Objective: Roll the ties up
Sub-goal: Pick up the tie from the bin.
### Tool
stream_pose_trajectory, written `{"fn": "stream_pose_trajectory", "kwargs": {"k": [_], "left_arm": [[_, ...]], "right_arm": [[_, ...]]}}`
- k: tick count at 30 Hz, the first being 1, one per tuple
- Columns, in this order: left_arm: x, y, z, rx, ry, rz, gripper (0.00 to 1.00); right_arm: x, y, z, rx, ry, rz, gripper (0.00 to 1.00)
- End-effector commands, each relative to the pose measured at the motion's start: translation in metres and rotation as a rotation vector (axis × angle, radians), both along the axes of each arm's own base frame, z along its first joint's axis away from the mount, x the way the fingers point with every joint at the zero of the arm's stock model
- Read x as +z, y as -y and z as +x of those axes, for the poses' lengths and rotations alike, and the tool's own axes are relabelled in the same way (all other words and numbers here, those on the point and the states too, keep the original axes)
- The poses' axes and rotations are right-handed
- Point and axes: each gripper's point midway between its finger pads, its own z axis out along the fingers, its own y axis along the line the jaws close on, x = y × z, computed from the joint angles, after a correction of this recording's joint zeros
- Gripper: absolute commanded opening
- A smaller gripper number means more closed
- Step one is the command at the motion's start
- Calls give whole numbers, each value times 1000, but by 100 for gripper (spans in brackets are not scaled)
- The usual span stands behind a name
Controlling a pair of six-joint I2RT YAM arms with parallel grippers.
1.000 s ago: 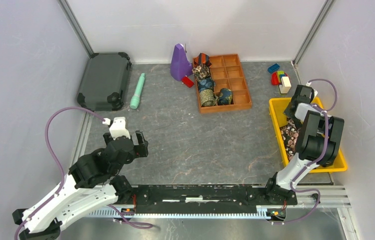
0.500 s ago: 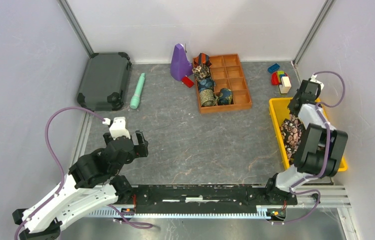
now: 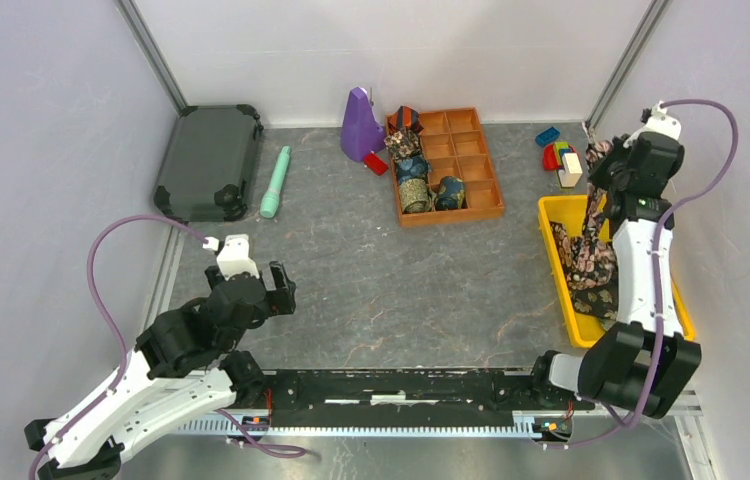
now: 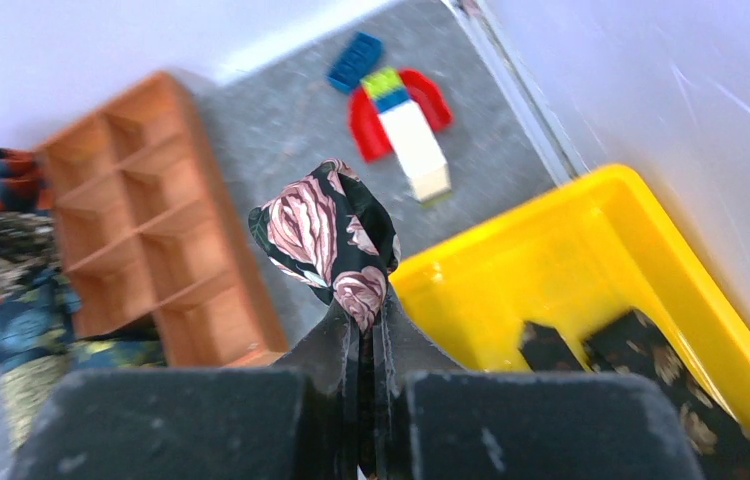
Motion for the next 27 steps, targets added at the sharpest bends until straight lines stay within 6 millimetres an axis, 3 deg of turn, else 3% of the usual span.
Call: {"fn": "stream_pose_trajectory", "kwargs": {"k": [1,8,16,22,25,27], "left_arm": [[5,1,4,25,29,-34,100],[6,0,4,27,37,-44,100],[7,-1,3,26,43,-51,100],[9,-2,2,25,50,-61,100],[9,-2,2,25,52,-63,100],[9,-2,2,25,52,-63,100]], "right_arm": [[87,-43,0,213,206,-13,0],[173,-99,-22,443,395,-4,0],[243,-167,-56,701,580,47,0],[271,-236,-78,889,659,130,0],[274,-274,-83,962,665,177,0],[265,-305,-82,1020,636,203,0]]}}
